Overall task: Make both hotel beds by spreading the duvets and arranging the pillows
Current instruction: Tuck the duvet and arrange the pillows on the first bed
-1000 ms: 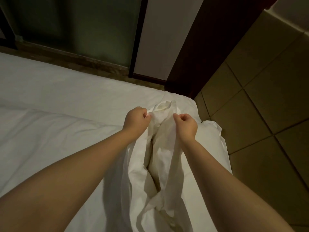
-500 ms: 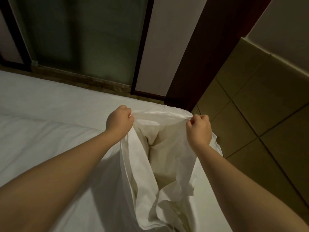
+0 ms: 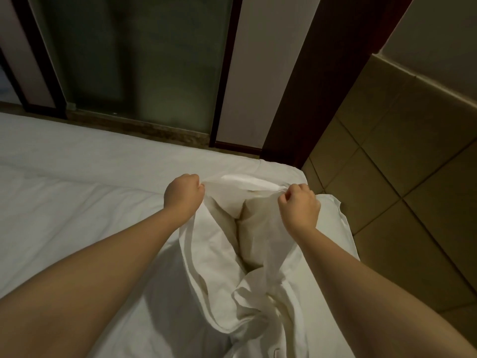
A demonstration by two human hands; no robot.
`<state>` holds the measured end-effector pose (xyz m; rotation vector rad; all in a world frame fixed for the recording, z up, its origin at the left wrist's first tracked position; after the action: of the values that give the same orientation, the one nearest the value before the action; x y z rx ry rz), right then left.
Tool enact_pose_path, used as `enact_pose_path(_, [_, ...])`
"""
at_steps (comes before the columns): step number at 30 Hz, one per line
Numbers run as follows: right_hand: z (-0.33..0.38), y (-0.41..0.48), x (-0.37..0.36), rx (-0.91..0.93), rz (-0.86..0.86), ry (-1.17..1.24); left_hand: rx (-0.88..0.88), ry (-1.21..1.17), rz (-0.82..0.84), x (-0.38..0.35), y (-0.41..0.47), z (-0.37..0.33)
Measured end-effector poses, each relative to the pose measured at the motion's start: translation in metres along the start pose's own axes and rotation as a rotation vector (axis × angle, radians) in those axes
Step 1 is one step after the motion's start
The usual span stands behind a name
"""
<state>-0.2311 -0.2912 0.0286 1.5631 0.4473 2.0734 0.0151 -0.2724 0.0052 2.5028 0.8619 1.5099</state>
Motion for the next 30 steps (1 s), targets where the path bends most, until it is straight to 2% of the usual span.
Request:
enact_pose_path(7, [0.036, 0.001, -0.013, 0.271, 0.154, -0.095, -0.016, -0.101, 0.012, -0.006, 0.000, -0.009])
enact_pose_path(12, [0.054, 0.002, -0.027, 0.516, 0.256, -0.128, 0.084, -0.194, -0.027, -0.006, 0.011, -0.004])
enact_pose_path(16, [0.070, 0.006, -0.034, 0.672, 0.295, -0.192, 0.034, -0.297, -0.057, -0.001, 0.019, -0.020])
enact_pose_path(24, [0.073, 0.083, -0.019, 0.643, 0.021, -0.287, -0.021, -0.351, -0.070, 0.000, 0.030, -0.027])
enact_pose_path(27, [0.082, 0.101, -0.019, 0.758, 0.067, -0.312, -0.059, -0.378, -0.065, -0.001, 0.026, -0.035])
enact_pose_path(29, [0.091, 0.100, -0.022, 0.846, 0.152, -0.234, -0.056, -0.372, -0.075, -0.001, 0.026, -0.038])
enact_pose_path(30, [0.095, 0.099, -0.022, 0.831, 0.193, -0.170, -0.063, -0.365, -0.074, -0.001, 0.026, -0.038])
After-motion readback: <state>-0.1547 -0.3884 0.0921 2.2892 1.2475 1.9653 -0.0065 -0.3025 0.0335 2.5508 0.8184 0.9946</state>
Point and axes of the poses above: each hand's wrist, its own y-axis towards the middle knuckle, its own x-axis out of the back of the hand, z = x × y, the point moved 3 cm from there along y, towards the middle knuckle, and after that the axes turned 15 degrees about -z, right-handed, at the moved point
